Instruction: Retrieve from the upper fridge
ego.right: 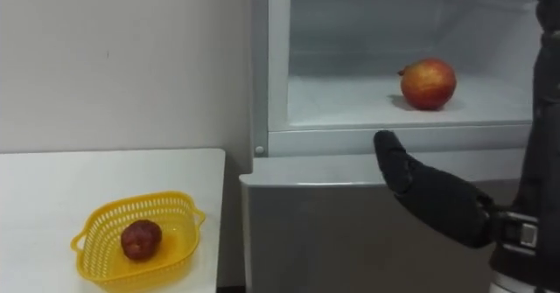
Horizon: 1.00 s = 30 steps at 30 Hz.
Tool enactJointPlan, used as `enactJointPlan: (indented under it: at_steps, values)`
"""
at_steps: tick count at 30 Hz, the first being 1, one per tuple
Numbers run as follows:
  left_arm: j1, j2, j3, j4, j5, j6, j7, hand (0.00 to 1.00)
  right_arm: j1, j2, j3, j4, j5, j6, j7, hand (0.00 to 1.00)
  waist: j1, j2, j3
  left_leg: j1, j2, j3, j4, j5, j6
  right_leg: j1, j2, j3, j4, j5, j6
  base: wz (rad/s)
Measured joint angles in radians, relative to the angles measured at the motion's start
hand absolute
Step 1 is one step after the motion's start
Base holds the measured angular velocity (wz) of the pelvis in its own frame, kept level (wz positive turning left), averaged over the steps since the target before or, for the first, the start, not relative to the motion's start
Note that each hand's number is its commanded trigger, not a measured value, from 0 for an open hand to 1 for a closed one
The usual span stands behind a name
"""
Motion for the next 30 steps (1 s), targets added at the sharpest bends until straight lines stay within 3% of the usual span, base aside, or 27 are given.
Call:
enactJointPlan:
  at_steps: [2, 9, 15, 19, 21, 25, 30]
  values:
    - [0.005, 0.003, 0.005, 0.001, 0.000, 0.004, -0.002, 0.00, -0.008, -0.010, -0.021, 0.041, 0.013, 0.010, -0.001, 0.00, -0.003, -0.015, 0.0006, -0.001, -0.001, 0.000, 0.000, 0.000, 0.000, -0.002, -0.001, -0.001, -0.001, 0.000, 0.001, 0.00]
    - [0.016, 0.008, 0.037, 0.017, 0.003, 0.009, -0.028, 0.00, -0.046, -0.044, -0.076, 0.084, 0.044, 0.017, -0.019, 0.00, -0.011, -0.026, -0.0013, -0.003, -0.002, -0.009, 0.000, 0.000, 0.000, 0.002, -0.002, -0.010, -0.001, 0.000, 0.001, 0.02]
    - [0.005, 0.019, 0.079, 0.021, 0.003, 0.015, -0.030, 0.00, -0.112, -0.120, -0.146, 0.150, 0.102, 0.047, -0.031, 0.00, -0.008, -0.039, -0.0017, 0.001, -0.003, -0.032, 0.002, 0.000, 0.000, 0.013, -0.004, -0.033, -0.016, 0.000, 0.001, 0.11]
    - [0.007, 0.019, 0.108, 0.021, 0.004, 0.016, -0.030, 0.00, -0.202, -0.177, -0.197, 0.200, 0.116, 0.055, -0.064, 0.00, -0.005, -0.050, 0.0061, -0.003, -0.004, -0.042, 0.002, 0.001, -0.001, 0.016, -0.003, -0.034, -0.016, -0.001, 0.000, 0.02]
    - [0.012, 0.019, 0.114, 0.018, 0.004, 0.020, -0.032, 0.00, -0.259, -0.188, -0.205, 0.265, 0.117, 0.059, -0.083, 0.00, -0.004, -0.057, 0.0072, -0.001, -0.003, -0.045, 0.004, 0.001, -0.001, 0.018, -0.003, -0.033, -0.016, -0.001, 0.000, 0.00]
    - [0.008, 0.022, 0.117, -0.009, 0.004, 0.031, -0.032, 0.00, -0.340, -0.230, -0.207, 0.400, 0.149, 0.098, -0.095, 0.00, 0.000, -0.072, 0.0050, -0.003, -0.005, -0.055, 0.005, 0.001, -0.001, 0.016, -0.004, -0.034, -0.015, -0.002, 0.001, 0.05]
    - [0.011, 0.033, 0.118, -0.028, 0.004, 0.037, -0.043, 0.00, -0.373, -0.243, -0.208, 0.451, 0.164, 0.148, -0.074, 0.00, 0.013, -0.075, 0.0032, -0.012, -0.005, -0.057, 0.008, 0.001, -0.001, 0.013, -0.004, -0.040, -0.013, -0.002, 0.001, 0.01]
